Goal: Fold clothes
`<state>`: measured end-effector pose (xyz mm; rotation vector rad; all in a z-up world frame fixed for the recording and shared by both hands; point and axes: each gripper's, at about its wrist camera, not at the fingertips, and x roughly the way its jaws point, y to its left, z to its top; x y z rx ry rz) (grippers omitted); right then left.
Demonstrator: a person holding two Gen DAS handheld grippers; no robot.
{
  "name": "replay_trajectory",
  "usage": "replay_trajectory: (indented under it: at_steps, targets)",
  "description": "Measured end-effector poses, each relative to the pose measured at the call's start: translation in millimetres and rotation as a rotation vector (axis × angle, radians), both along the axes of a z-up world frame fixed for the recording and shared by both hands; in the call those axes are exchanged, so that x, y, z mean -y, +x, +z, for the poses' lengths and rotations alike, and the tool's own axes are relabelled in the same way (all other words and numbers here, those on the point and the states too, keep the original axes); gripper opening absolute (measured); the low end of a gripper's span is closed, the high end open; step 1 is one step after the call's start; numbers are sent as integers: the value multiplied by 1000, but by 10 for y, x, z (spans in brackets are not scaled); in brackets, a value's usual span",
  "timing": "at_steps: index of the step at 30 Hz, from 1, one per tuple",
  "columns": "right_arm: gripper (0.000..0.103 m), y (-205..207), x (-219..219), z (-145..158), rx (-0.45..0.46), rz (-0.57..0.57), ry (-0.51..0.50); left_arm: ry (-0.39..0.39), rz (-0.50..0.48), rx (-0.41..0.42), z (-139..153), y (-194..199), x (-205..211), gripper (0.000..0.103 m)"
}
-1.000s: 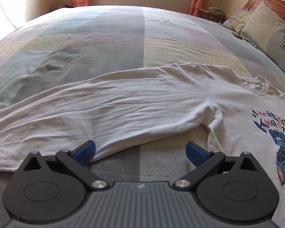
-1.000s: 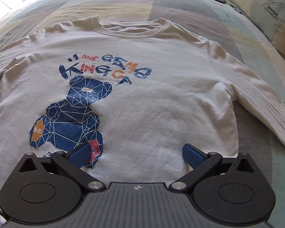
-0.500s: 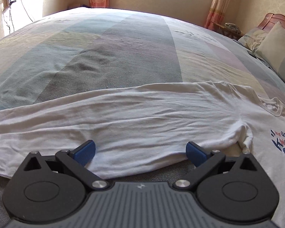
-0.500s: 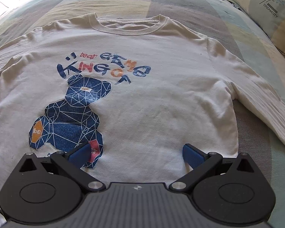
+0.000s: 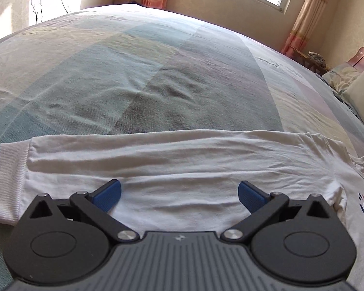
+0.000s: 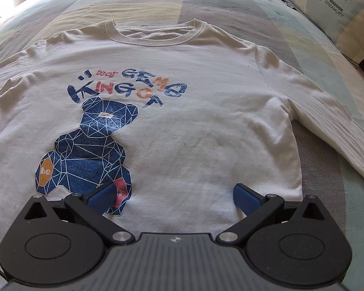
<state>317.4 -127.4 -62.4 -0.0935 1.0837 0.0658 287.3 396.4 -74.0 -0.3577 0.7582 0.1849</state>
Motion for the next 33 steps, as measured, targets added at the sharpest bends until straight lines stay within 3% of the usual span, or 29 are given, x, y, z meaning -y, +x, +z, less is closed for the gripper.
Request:
replay_trajectory:
  at_steps: [5, 11, 16, 19, 21, 26, 29, 33]
  targets:
    - [103, -20, -3, 0, 5, -26, 0, 11, 20, -13, 31, -266, -78, 102]
    - [103, -31, -10, -8, 2, -35, 0, 95, 88, -1, 227, -136, -327, 102]
    - [103, 70, -19, 67, -89, -66, 11, 118, 144, -100, 38, -71, -477, 101]
    - [103, -1, -47, 235, -74, -56, 49, 233, 159, -153, 151, -23, -313, 100]
    - [103, -62, -98, 400, -35, -37, 74, 298, 131, -129, 284, 40, -153, 100]
    - [103, -56, -397, 796, 82, 82, 174, 226, -59, -41, 520, 361, 405, 100]
    - [103, 1, -704, 972, 113, 188, 258, 201, -163, -43, 458, 579, 832, 101]
    - [103, -39, -1021, 1073, 107, 292, 322, 209, -175, -109, 225, 743, 1104, 101]
